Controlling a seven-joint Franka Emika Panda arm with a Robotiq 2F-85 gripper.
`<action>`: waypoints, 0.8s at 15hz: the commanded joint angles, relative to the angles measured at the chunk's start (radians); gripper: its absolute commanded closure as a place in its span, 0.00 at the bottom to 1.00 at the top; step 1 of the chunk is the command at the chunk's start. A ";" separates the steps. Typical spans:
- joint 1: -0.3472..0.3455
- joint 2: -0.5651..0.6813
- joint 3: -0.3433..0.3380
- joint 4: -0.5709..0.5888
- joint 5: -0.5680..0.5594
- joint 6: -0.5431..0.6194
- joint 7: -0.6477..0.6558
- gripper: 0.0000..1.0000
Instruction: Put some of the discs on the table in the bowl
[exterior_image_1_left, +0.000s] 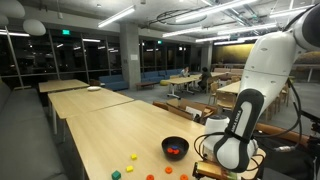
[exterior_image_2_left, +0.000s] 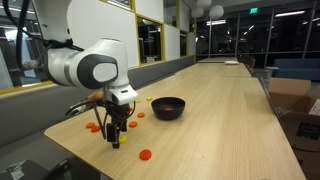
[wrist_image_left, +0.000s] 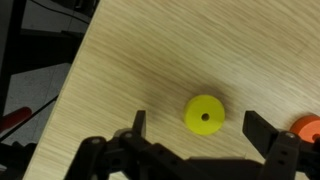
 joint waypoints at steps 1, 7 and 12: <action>0.023 0.011 -0.019 0.002 0.017 0.032 -0.005 0.00; 0.021 0.014 -0.020 0.002 0.018 0.034 -0.013 0.56; 0.010 -0.015 -0.013 0.003 0.023 0.021 -0.019 0.74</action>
